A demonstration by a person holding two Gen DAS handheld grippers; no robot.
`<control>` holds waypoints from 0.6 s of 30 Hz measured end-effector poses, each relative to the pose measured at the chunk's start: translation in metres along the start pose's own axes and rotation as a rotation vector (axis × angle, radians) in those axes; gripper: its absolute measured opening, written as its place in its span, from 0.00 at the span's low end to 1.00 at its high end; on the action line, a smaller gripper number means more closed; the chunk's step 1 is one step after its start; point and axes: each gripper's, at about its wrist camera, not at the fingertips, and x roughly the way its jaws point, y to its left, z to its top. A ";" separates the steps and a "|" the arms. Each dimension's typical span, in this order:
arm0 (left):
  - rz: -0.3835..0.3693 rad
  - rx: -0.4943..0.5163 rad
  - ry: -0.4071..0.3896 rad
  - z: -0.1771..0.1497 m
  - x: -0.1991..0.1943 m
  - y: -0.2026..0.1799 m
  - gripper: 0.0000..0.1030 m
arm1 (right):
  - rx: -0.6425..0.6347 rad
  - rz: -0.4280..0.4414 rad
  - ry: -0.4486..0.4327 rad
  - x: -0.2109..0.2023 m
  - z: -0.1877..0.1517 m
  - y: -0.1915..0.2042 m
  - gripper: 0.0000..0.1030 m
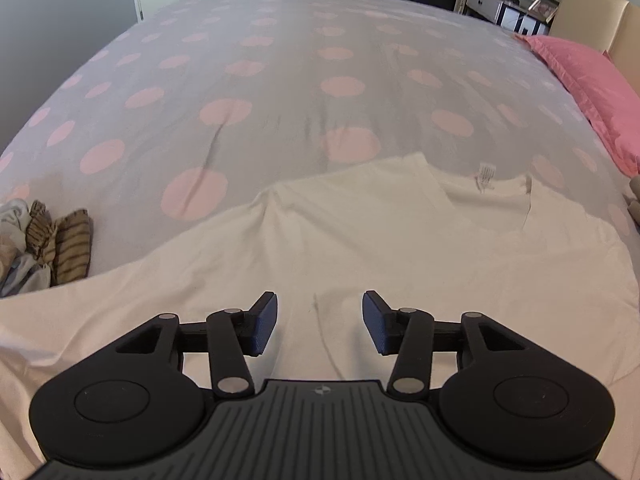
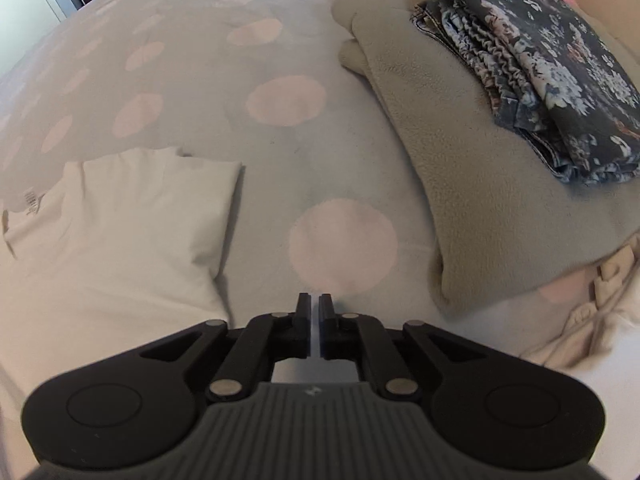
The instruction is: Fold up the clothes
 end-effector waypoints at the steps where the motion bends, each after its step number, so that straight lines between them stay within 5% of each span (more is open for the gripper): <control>1: -0.010 0.003 0.014 -0.004 0.002 0.002 0.44 | 0.002 0.009 0.006 -0.004 -0.005 0.002 0.19; 3: -0.039 0.009 0.035 -0.015 0.002 0.003 0.43 | -0.001 0.022 0.016 -0.009 -0.017 0.008 0.29; 8: -0.117 0.043 0.091 -0.039 0.003 -0.003 0.42 | -0.030 0.044 0.031 -0.020 -0.053 0.020 0.29; 15: -0.138 0.049 0.092 -0.046 0.014 -0.015 0.02 | 0.029 0.122 0.002 -0.019 -0.068 0.000 0.29; 18: -0.144 0.037 0.075 -0.040 0.006 -0.013 0.01 | 0.067 0.199 0.021 -0.021 -0.070 -0.005 0.29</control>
